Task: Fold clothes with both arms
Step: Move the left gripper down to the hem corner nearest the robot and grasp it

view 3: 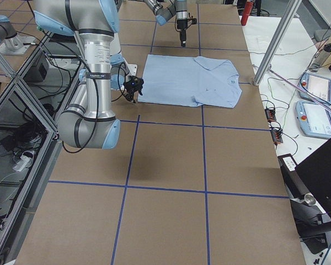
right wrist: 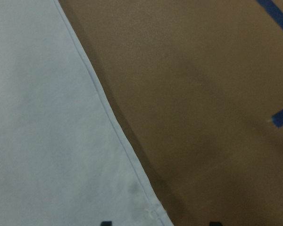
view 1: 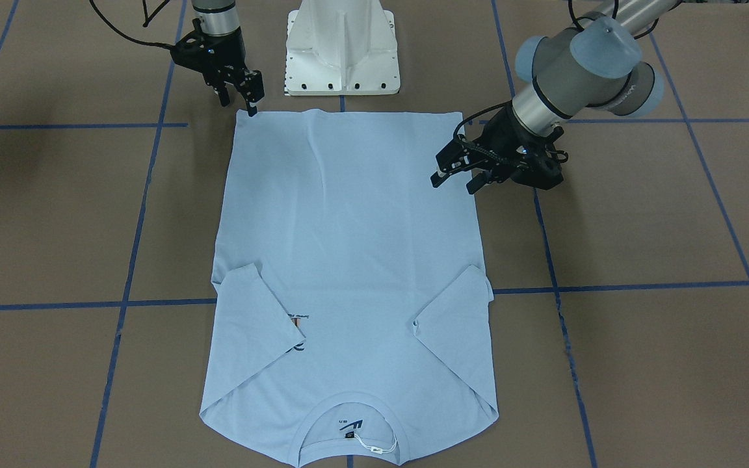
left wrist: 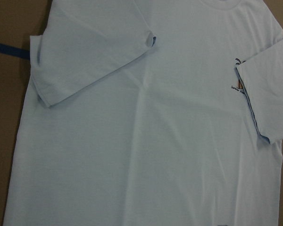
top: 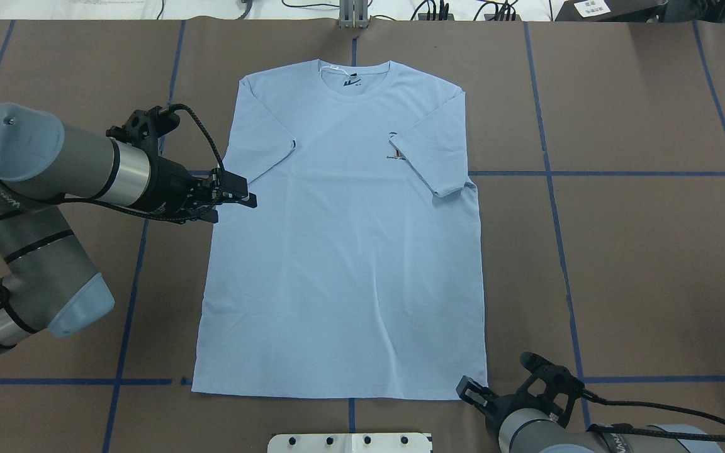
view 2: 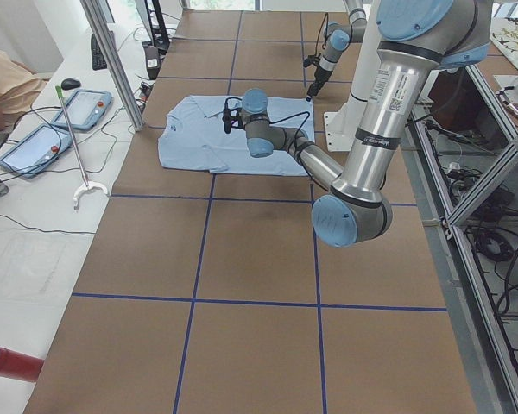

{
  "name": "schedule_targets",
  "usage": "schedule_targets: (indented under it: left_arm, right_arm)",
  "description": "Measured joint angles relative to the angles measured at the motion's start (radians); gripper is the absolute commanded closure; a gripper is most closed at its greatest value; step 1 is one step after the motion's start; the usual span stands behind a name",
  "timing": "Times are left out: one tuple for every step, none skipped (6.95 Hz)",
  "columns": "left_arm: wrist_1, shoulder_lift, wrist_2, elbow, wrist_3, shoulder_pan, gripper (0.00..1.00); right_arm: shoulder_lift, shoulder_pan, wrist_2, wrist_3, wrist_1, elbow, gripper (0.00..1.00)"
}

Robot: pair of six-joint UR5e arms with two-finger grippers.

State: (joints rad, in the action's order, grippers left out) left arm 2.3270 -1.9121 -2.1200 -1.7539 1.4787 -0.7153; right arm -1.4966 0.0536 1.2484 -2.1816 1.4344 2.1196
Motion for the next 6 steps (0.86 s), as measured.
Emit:
schedule_targets:
  left_arm:
    - [0.000, 0.000, 0.000, 0.000, 0.000, 0.000, 0.11]
    - [0.000, 0.002, 0.000, -0.001, 0.000, -0.001, 0.11]
    - [0.000, 0.005, 0.001, -0.002, 0.000, -0.001, 0.10]
    - [0.000, 0.007, 0.001, -0.003, -0.001, -0.001, 0.09]
    - [0.000, 0.008, 0.002, -0.007, 0.003, -0.001, 0.01]
    - [-0.002, 0.005, 0.001, -0.011, 0.028, 0.000, 0.01]
  right_arm:
    - [0.003, -0.002, 0.002, 0.001, 0.000, 0.001, 1.00]
    - [0.006, -0.003, 0.004, 0.001, 0.000, 0.000, 1.00]
    - [0.010, -0.003, 0.004, 0.001, -0.001, -0.006, 1.00]
    - [0.011, -0.004, 0.005, 0.001, -0.001, -0.014, 1.00]
    - [0.011, -0.005, 0.005, 0.001, 0.000, -0.011, 1.00]
    - [0.011, -0.008, 0.005, 0.001, 0.001, 0.003, 1.00]
